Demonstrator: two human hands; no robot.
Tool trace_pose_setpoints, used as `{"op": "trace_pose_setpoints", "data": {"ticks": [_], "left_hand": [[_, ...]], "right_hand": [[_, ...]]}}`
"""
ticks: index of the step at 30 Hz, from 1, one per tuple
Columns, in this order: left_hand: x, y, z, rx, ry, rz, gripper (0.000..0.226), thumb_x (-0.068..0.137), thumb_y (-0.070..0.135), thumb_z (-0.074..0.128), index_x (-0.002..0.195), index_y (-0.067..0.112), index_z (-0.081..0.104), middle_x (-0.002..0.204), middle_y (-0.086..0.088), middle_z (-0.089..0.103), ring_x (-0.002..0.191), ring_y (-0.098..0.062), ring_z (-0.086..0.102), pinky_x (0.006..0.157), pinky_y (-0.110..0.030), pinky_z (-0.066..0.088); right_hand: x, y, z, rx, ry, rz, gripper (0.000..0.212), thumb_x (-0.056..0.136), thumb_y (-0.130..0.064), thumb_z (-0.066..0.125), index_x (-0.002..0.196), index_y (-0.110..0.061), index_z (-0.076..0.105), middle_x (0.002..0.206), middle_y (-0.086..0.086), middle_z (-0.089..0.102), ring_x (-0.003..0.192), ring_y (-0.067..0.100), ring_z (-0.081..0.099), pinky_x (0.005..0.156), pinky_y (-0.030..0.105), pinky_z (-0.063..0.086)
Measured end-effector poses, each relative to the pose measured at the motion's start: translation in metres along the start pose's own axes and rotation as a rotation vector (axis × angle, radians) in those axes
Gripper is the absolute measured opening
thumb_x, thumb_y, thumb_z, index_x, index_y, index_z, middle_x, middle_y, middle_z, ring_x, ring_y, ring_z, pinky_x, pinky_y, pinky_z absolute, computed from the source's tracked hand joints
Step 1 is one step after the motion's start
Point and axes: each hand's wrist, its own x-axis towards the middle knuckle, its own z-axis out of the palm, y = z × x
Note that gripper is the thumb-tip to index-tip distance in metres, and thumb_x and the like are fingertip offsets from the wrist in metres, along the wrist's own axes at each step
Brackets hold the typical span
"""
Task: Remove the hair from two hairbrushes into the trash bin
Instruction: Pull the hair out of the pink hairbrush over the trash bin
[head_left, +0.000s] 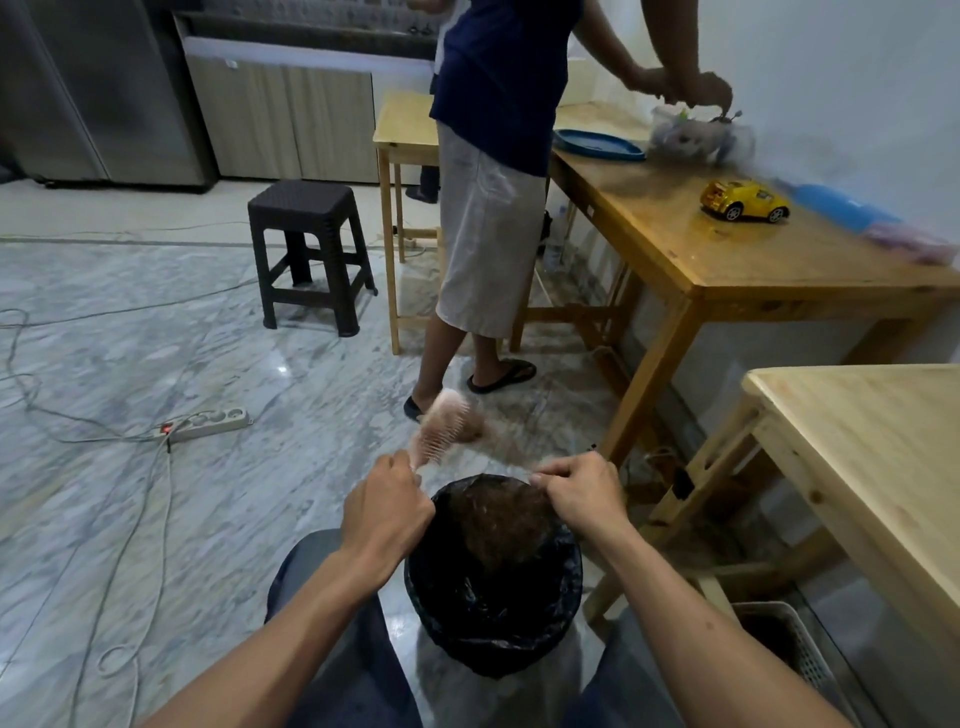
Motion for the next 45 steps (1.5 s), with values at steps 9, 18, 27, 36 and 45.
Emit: {"op": "trace_pose_setpoints", "data": {"ticks": [9, 18, 27, 36, 45], "left_hand": [[0.004, 0.000, -0.004, -0.016, 0.012, 0.044, 0.017, 0.096, 0.018, 0.047, 0.106, 0.009, 0.057, 0.101, -0.010, 0.060, 0.086, -0.033, 0.059, 0.069, -0.043, 0.048], [0.004, 0.016, -0.003, 0.048, -0.001, 0.267, 0.017, 0.093, 0.020, 0.051, 0.109, 0.016, 0.056, 0.095, -0.005, 0.059, 0.078, -0.035, 0.060, 0.060, -0.043, 0.048], [0.015, 0.001, -0.015, 0.048, 0.005, 0.056, 0.017, 0.096, 0.020, 0.047, 0.107, 0.012, 0.058, 0.099, -0.008, 0.060, 0.085, -0.032, 0.058, 0.070, -0.043, 0.050], [0.008, 0.014, -0.007, 0.059, -0.022, 0.261, 0.016, 0.095, 0.022, 0.050, 0.109, 0.016, 0.055, 0.095, -0.004, 0.059, 0.076, -0.030, 0.059, 0.063, -0.044, 0.051], [0.011, 0.011, -0.012, 0.075, -0.001, 0.238, 0.021, 0.096, 0.021, 0.048, 0.115, 0.016, 0.056, 0.101, -0.003, 0.060, 0.081, -0.032, 0.061, 0.067, -0.045, 0.051]], "right_hand": [[-0.002, 0.007, -0.004, -0.034, -0.265, 0.032, 0.045, 0.089, -0.017, 0.069, 0.134, -0.019, 0.070, 0.134, 0.002, 0.071, 0.126, 0.020, 0.063, 0.105, 0.034, 0.051], [-0.008, -0.032, -0.005, 0.606, -0.261, -0.128, 0.022, 0.095, -0.020, 0.075, 0.106, -0.002, 0.078, 0.089, 0.006, 0.079, 0.082, 0.016, 0.074, 0.073, 0.019, 0.058], [-0.003, 0.005, -0.006, 0.345, -0.093, -0.019, 0.019, 0.091, -0.028, 0.077, 0.075, -0.019, 0.084, 0.070, -0.002, 0.080, 0.071, 0.012, 0.075, 0.083, 0.039, 0.063], [-0.014, -0.019, -0.009, 0.567, -0.282, -0.049, 0.055, 0.097, -0.045, 0.065, 0.147, -0.026, 0.054, 0.133, -0.008, 0.057, 0.122, 0.010, 0.053, 0.097, 0.027, 0.038], [-0.002, -0.007, -0.004, 0.585, -0.117, -0.031, 0.006, 0.089, -0.018, 0.081, 0.088, -0.012, 0.082, 0.075, 0.000, 0.079, 0.074, 0.013, 0.071, 0.076, 0.026, 0.058]]}}
